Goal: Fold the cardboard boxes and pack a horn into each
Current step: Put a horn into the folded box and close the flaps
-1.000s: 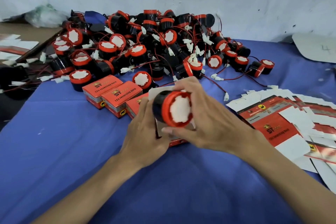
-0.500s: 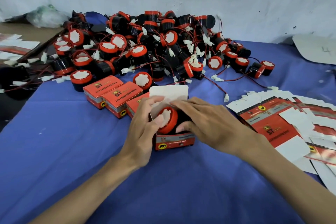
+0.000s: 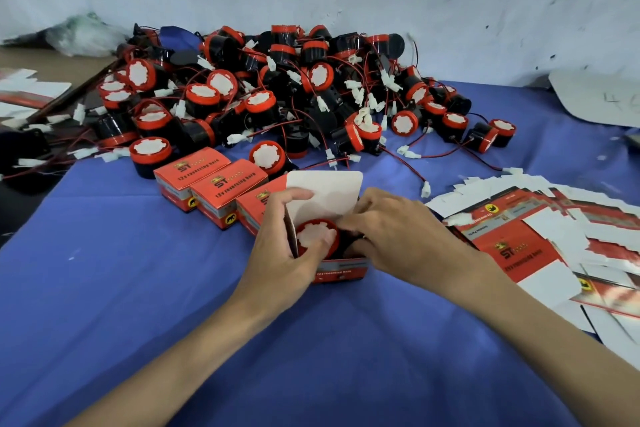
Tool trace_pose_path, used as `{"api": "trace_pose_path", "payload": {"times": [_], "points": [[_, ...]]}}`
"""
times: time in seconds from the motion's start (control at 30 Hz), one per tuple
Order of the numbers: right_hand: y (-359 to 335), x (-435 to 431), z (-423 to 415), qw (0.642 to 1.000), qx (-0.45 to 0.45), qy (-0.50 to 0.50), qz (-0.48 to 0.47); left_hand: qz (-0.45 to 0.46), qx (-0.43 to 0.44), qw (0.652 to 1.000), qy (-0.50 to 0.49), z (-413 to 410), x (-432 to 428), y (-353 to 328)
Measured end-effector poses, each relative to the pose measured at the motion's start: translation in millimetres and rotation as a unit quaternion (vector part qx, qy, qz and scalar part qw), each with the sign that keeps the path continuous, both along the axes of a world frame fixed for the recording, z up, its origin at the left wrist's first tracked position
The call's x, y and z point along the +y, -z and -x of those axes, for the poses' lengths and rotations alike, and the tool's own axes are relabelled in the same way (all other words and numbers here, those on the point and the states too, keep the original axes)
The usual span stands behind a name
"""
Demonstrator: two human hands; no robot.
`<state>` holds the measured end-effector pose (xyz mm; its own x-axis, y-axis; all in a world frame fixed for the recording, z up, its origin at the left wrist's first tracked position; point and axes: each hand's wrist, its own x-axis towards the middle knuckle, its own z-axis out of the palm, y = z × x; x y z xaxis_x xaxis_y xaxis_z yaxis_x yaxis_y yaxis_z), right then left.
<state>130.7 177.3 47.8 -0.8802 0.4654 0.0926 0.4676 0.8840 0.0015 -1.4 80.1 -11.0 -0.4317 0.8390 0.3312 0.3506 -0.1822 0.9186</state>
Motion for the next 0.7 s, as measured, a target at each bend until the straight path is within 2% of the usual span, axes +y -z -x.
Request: {"api": "trace_pose_path", "payload": {"times": [0.13, 0.2, 0.27, 0.33, 0.43, 0.6, 0.7], "points": [[3, 1, 2, 1.0, -0.003, 0.001, -0.008, 0.01, 0.003, 1.0, 0.008, -1, 2, 2], [-7, 1, -3, 0.999, -0.002, -0.014, 0.033, 0.019, 0.027, 0.999, 0.0, -2, 3, 3], [-25, 3, -15, 0.997, 0.038, -0.033, 0.058, 0.031, 0.059, 0.998, -0.014, -3, 4, 1], [-42, 6, -29, 0.999, 0.037, 0.012, 0.011, 0.038, 0.074, 0.996, -0.028, -3, 4, 0], [-56, 1, -36, 0.992, -0.04, 0.1, -0.062, 0.043, 0.095, 0.994, -0.041, -5, 4, 0], [-49, -17, -12, 0.992, 0.116, 0.034, 0.028, 0.038, 0.097, 0.994, -0.044, -8, 4, -5], [-38, -19, 4, 0.995, 0.095, 0.022, 0.037, 0.028, 0.087, 0.995, -0.027, -10, 3, -6]]}}
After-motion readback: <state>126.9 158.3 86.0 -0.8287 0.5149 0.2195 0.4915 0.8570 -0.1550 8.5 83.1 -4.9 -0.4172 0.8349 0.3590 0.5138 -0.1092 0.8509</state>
